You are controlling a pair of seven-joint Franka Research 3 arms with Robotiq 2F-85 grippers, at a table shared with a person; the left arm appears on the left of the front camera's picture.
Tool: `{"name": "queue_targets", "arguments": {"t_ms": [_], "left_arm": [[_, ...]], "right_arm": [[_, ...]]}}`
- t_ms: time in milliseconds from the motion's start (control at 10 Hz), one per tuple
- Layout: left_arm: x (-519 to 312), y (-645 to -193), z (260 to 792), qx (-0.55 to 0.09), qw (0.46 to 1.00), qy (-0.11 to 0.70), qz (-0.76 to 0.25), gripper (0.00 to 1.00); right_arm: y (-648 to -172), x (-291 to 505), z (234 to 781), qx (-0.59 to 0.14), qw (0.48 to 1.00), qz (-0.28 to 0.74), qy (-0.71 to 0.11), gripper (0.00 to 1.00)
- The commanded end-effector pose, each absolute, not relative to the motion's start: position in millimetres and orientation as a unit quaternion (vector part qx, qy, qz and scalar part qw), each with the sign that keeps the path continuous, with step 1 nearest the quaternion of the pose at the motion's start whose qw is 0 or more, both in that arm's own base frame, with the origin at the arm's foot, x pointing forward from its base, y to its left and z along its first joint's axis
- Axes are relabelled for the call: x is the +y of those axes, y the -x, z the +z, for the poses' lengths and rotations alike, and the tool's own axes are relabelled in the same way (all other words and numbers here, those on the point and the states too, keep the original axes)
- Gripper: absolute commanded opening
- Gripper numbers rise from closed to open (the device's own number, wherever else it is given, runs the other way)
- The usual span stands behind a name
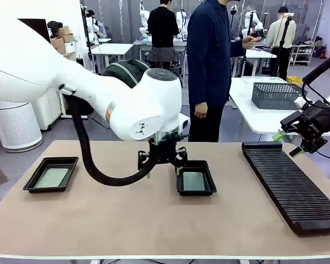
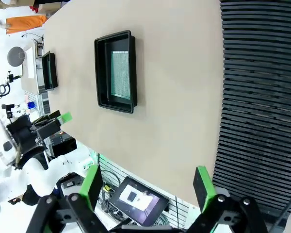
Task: Inspect and transfer BCBs to ESD trays.
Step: Pick up the ESD tray and place it on the left side of the table.
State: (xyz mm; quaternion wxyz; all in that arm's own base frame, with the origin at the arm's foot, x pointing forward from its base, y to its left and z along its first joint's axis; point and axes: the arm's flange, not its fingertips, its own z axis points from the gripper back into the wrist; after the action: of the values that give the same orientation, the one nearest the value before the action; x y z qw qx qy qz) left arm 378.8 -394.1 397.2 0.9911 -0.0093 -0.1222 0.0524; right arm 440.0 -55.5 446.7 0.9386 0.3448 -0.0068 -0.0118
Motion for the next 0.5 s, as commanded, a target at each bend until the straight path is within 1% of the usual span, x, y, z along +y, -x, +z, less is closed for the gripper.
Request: {"name": "queue_targets", "arguments": {"t_ms": [0,400], "left_arm": [[-423.7,-399.5,378.8,-0.143,0.989,0.004,0.048,1.00],[-460.0,-431.8,345.9,-0.143,0.989,-0.012,0.024,1.00]], "right_arm": [[-436.4,-54.7,443.5,-0.014,0.939,-0.026,-0.342,1.00],[-436.4,-54.7,443.5,-0.014,0.939,-0.026,-0.342,1.00]]}}
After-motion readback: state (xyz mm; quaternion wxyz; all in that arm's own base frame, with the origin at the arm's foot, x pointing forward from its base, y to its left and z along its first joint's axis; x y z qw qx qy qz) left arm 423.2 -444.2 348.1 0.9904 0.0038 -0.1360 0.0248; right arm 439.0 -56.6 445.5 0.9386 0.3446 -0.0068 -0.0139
